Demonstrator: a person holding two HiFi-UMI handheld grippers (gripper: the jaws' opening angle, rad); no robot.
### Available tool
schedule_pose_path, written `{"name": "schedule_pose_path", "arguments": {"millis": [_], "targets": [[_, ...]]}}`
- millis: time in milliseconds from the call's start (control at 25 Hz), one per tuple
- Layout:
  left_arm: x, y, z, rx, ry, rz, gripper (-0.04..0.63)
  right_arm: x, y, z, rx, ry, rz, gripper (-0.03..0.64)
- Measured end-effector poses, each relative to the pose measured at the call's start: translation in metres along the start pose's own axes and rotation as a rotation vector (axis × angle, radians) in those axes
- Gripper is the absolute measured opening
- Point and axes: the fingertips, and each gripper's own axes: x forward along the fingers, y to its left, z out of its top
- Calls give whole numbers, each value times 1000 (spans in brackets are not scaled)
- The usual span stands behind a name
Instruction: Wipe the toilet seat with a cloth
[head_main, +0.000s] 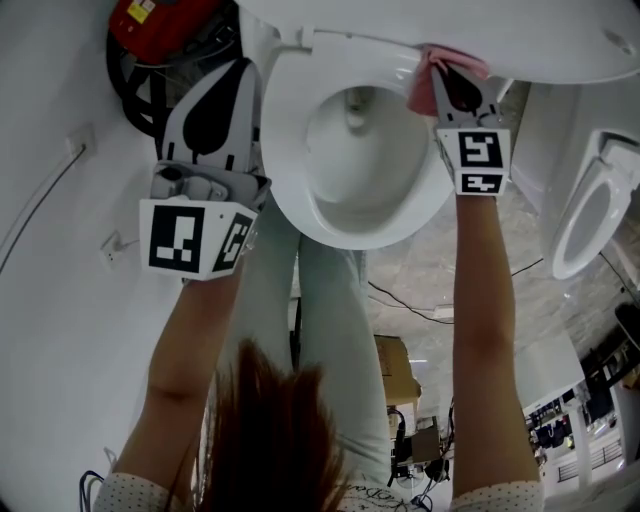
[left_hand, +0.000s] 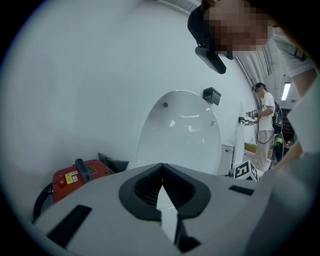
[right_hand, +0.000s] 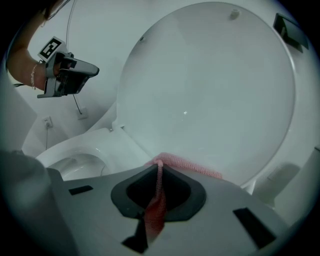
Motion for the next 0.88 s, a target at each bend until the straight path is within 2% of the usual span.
{"name": "schedule_pose_path", "arguments": {"millis": [320, 880], "targets": [[2, -9, 0, 10, -3, -30, 3, -32, 6, -45, 23, 37, -30, 35], [-6, -12, -2, 13, 2, -28, 5, -38, 7, -52, 45, 46, -22, 34]]}}
